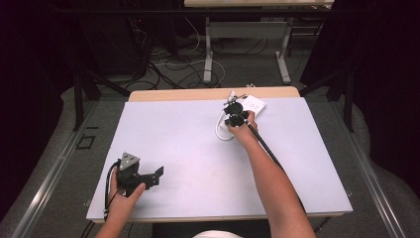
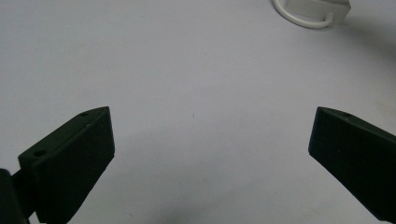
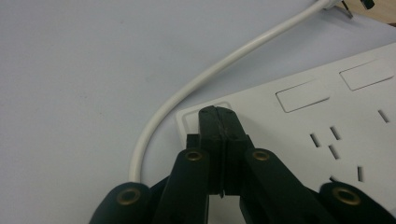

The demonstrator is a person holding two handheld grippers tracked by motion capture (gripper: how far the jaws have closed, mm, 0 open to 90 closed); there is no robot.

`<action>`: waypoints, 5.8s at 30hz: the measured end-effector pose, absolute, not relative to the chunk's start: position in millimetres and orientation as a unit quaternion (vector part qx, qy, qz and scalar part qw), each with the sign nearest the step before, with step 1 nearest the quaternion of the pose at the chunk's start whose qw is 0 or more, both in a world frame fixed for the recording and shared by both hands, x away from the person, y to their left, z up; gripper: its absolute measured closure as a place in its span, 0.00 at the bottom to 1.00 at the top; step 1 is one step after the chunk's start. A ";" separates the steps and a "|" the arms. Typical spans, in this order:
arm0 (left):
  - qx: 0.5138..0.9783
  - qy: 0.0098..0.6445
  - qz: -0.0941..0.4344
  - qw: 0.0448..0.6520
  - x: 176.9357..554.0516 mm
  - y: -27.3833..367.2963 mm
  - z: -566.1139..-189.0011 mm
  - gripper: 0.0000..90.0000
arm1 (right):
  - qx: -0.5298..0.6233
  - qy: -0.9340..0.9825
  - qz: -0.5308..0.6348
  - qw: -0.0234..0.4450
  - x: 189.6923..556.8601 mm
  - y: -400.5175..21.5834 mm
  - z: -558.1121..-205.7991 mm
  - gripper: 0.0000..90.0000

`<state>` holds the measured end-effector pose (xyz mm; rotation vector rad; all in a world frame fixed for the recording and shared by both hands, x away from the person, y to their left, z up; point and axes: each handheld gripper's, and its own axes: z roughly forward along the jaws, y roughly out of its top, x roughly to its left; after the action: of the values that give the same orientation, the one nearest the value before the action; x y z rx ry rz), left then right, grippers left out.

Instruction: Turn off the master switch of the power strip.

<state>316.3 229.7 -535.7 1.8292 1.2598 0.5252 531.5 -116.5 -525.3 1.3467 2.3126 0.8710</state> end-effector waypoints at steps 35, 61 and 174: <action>0.730 0.502 0.208 0.415 315.5 230.1 -535.6 0.01 | 0.469 0.810 0.310 0.164 531.1 -117.1 -522.0 1.00; 0.730 0.502 0.207 0.415 316.4 230.0 -536.0 0.01 | 0.464 0.811 0.309 0.175 528.4 -119.1 -513.1 0.87; 0.731 0.481 0.220 0.431 309.4 227.0 -530.5 0.01 | 0.516 0.715 0.411 0.232 316.1 -303.6 -515.2 0.00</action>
<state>309.4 227.0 -530.5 1.8236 1.1988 0.5489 316.1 -303.6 -515.2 1.4191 1.9633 1.1283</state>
